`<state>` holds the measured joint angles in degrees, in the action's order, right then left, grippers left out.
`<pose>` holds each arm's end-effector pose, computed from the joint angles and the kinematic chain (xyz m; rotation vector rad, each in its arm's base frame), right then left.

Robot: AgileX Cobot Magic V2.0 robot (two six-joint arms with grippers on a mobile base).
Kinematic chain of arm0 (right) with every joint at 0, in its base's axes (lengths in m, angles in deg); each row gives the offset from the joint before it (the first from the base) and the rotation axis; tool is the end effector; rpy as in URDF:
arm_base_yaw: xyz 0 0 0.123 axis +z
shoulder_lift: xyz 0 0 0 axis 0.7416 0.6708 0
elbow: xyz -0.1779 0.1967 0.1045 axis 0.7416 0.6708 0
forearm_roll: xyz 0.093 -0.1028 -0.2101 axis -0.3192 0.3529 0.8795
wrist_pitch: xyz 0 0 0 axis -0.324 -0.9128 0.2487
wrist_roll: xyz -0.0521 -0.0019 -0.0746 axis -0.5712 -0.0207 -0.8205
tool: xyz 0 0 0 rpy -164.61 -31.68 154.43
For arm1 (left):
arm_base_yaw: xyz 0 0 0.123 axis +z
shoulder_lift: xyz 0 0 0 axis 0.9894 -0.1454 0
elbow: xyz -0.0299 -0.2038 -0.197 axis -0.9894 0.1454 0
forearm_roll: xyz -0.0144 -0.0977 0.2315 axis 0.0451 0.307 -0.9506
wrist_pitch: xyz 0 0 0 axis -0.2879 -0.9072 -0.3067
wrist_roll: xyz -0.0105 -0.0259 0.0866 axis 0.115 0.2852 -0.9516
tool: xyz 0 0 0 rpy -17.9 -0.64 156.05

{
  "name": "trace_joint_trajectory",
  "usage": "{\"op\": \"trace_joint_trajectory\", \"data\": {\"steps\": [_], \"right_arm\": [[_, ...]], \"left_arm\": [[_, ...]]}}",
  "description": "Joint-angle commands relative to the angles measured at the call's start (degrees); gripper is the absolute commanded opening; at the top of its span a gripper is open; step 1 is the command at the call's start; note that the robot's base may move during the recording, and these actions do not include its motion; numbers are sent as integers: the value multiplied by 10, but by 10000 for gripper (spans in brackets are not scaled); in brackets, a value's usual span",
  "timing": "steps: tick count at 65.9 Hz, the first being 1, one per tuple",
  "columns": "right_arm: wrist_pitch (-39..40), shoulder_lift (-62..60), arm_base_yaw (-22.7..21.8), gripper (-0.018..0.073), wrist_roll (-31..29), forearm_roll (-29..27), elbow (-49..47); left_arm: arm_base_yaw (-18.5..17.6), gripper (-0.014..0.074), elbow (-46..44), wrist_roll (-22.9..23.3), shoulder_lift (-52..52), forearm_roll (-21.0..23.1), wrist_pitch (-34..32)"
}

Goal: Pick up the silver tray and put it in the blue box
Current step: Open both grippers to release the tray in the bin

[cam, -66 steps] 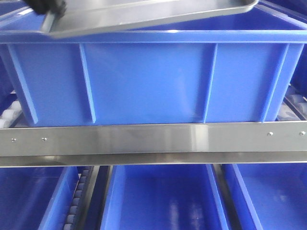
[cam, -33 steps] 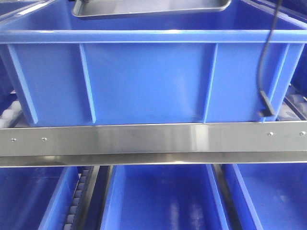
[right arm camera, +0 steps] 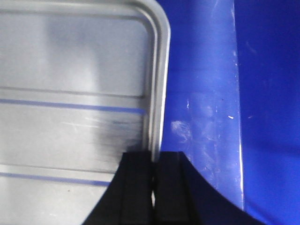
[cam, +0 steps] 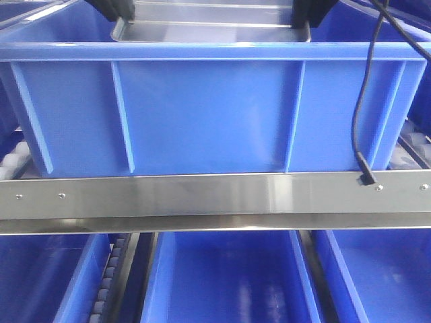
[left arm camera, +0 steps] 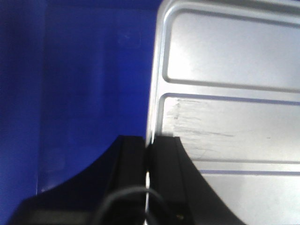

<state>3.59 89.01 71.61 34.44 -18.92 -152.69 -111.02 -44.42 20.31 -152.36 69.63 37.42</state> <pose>0.3786 0.1491 0.3519 0.0893 2.4388 0.1603 0.3631 -0.1906 0.3566 0.1606 2.2869 -0.2787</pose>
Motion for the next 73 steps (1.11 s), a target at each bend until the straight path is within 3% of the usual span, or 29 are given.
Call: {"op": "trace_joint_trajectory", "data": {"steps": [1, 16, 33, 41, 46, 53, 58, 73], "right_arm": [[93, -31, 14, 57, -9, -60, -27], [93, -35, 14, 81, -9, -57, -27], [97, -35, 14, 458, -9, -56, -27], [96, -35, 14, 468, -9, -55, -27], [96, -35, 14, 468, -9, -55, -27], [97, -35, 14, 468, -9, -55, -27], [97, -35, 14, 468, -9, -55, -27], [97, -35, 14, 468, -9, -29, -27]], "left_arm": [[-17, -14, -25, 0, 28, 59, -86], [-15, -13, -25, 0, 28, 35, -69], [8, -12, -25, 0, 28, 51, -40], [22, 0, -25, 0, 28, 65, -15], [27, 100, -25, 0, 28, 68, -6], [29, 316, -25, 0, 28, 68, -5], [29, 389, -25, 0, 28, 68, -5], [29, 389, -25, 0, 28, 41, -5]]}}
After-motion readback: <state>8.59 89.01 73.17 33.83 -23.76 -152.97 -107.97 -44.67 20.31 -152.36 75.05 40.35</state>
